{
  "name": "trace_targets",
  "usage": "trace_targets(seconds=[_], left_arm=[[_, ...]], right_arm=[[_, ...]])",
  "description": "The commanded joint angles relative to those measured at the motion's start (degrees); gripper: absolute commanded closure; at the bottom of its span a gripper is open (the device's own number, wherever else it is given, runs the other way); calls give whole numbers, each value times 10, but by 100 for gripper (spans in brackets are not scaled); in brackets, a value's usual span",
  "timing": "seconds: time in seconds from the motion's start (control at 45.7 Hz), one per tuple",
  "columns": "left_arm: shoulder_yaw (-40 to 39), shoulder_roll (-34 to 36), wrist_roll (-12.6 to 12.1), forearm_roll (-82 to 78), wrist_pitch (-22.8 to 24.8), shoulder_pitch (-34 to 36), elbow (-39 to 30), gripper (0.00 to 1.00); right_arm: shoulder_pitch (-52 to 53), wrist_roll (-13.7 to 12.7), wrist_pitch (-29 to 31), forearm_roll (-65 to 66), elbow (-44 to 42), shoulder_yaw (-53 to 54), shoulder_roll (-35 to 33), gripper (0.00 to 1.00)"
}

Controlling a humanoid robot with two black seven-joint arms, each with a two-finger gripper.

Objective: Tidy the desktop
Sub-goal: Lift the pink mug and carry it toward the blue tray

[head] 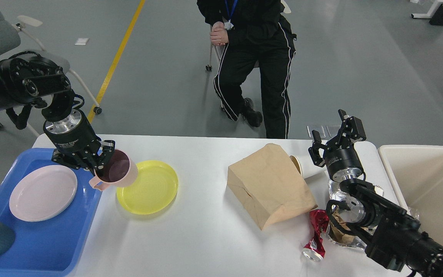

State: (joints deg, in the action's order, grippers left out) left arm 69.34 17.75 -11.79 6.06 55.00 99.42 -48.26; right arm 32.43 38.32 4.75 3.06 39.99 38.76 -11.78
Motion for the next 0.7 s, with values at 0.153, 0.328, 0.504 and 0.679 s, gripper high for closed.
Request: trace_targets(seconds=[0.153, 0.328, 0.504, 0.679], left_arm=[[0, 0, 0, 1, 0, -2, 0, 100], [2, 1, 1, 1, 0, -2, -1, 100], [7, 1, 1, 1, 0, -3, -6, 100], [8, 9, 0, 0, 0, -19, -8, 100]], right_arm=[[0, 0, 0, 0, 0, 0, -1, 0], [0, 0, 0, 0, 0, 0, -1, 0], [0, 0, 0, 0, 0, 0, 0, 0], [0, 0, 0, 0, -1, 0, 0, 0]])
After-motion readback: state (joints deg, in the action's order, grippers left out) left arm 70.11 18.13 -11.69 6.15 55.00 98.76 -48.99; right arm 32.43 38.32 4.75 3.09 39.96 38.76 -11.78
